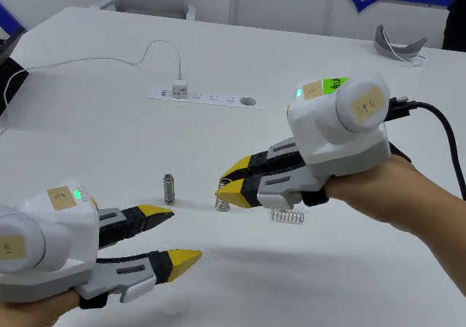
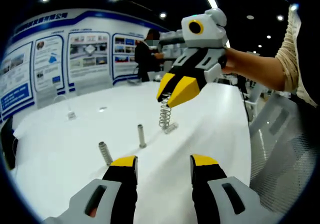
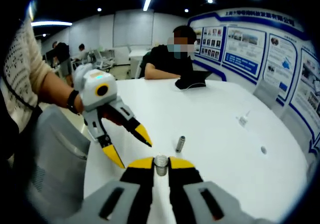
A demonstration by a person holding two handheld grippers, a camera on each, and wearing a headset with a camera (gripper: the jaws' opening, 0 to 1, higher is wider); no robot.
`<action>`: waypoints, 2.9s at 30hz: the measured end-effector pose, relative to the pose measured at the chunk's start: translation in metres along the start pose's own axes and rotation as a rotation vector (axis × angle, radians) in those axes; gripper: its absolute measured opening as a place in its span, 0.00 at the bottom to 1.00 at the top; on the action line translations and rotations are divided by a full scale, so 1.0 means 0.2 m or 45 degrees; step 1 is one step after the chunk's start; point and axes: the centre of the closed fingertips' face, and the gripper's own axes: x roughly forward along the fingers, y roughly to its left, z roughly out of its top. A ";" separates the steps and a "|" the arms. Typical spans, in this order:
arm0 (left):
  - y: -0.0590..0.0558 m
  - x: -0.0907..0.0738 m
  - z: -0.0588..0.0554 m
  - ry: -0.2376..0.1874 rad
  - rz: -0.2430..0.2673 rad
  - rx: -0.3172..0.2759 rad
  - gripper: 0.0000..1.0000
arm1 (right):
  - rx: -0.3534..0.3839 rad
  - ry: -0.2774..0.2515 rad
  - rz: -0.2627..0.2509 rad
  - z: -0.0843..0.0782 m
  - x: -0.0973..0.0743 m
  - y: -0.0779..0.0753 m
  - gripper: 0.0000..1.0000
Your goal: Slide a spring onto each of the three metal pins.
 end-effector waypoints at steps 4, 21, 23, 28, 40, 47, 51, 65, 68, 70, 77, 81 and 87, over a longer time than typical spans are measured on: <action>0.01 -0.02 0.00 -0.004 0.021 -0.014 0.45 | 0.006 -0.013 -0.030 0.02 -0.01 -0.04 0.12; 0.05 -0.07 0.00 -0.014 0.074 -0.057 0.54 | 0.085 -0.068 -0.167 0.07 0.00 -0.25 0.12; 0.05 -0.07 0.00 -0.014 0.076 -0.058 0.55 | 0.100 -0.069 -0.176 0.07 0.01 -0.27 0.12; 0.05 -0.06 0.00 -0.015 0.078 -0.058 0.56 | 0.127 -0.061 -0.194 0.04 0.02 -0.31 0.12; 0.06 -0.07 -0.02 -0.005 0.085 -0.066 0.56 | 0.176 -0.001 -0.184 -0.06 0.11 -0.32 0.12; 0.07 -0.08 -0.03 -0.001 0.093 -0.071 0.56 | 0.197 0.021 -0.177 -0.10 0.14 -0.33 0.12; 0.07 -0.08 -0.03 0.003 0.093 -0.068 0.55 | 0.198 0.034 -0.177 -0.13 0.15 -0.33 0.12; 0.07 -0.07 -0.04 0.009 0.094 -0.073 0.55 | 0.240 0.057 -0.172 -0.21 0.21 -0.32 0.12; 0.07 -0.07 -0.04 0.008 0.097 -0.076 0.55 | 0.250 0.064 -0.175 -0.24 0.22 -0.33 0.12; 0.07 -0.07 -0.04 0.009 0.097 -0.077 0.55 | 0.255 0.069 -0.177 -0.26 0.23 -0.32 0.12; 0.07 -0.06 -0.04 0.010 0.096 -0.078 0.55 | 0.273 0.084 -0.179 -0.31 0.26 -0.34 0.12; 0.08 -0.07 -0.04 0.009 0.098 -0.074 0.55 | 0.289 0.090 -0.180 -0.33 0.27 -0.34 0.12; 0.08 -0.07 -0.03 0.004 0.101 -0.073 0.55 | 0.290 0.109 -0.174 -0.35 0.29 -0.33 0.12</action>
